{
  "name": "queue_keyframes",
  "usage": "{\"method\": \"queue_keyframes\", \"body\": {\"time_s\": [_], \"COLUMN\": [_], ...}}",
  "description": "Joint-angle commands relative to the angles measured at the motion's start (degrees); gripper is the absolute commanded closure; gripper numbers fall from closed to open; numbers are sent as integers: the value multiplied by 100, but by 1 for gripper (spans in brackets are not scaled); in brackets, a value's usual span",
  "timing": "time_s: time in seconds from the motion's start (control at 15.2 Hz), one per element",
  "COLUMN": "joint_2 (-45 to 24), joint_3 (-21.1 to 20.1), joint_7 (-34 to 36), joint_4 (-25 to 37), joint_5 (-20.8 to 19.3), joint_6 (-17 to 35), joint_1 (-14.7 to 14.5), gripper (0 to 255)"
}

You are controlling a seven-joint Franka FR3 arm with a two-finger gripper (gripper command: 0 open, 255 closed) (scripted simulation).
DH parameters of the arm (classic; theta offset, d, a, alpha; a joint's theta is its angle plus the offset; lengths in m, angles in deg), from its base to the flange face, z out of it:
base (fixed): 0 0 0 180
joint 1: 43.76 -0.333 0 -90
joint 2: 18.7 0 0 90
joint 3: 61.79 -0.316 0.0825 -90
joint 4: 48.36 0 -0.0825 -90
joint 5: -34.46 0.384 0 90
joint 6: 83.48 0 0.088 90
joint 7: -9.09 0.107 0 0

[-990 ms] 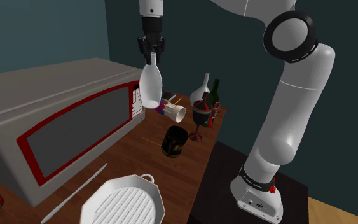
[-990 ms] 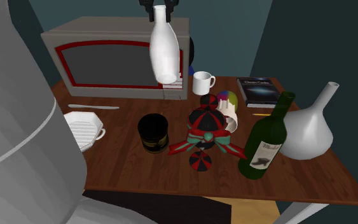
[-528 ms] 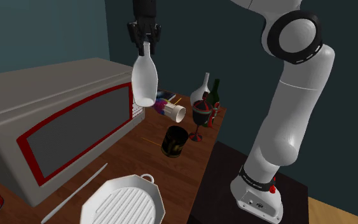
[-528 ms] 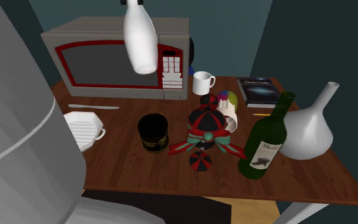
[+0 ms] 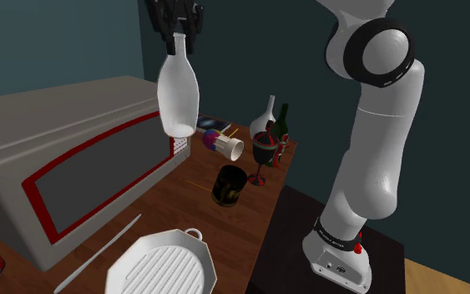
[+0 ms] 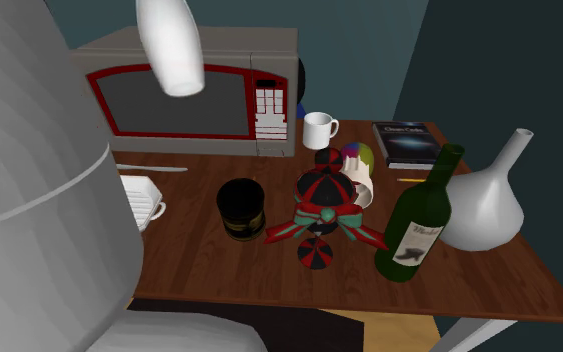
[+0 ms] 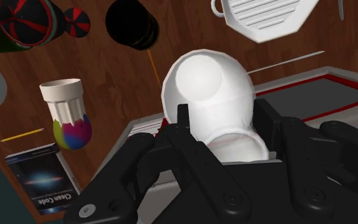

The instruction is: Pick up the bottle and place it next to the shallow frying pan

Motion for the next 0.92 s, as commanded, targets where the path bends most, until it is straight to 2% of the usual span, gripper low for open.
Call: {"method": "queue_keyframes", "body": {"time_s": [0.0, 0.33, 0.86], "joint_2": [-281, 251, 758], "joint_3": [-94, -46, 8], "joint_7": [234, 152, 58], "joint_4": [623, -587, -1926], "joint_5": [-82, 84, 221], "joint_6": [-350, 342, 1191], "joint_1": [-192, -43, 55], "gripper": [255, 255, 255]}}
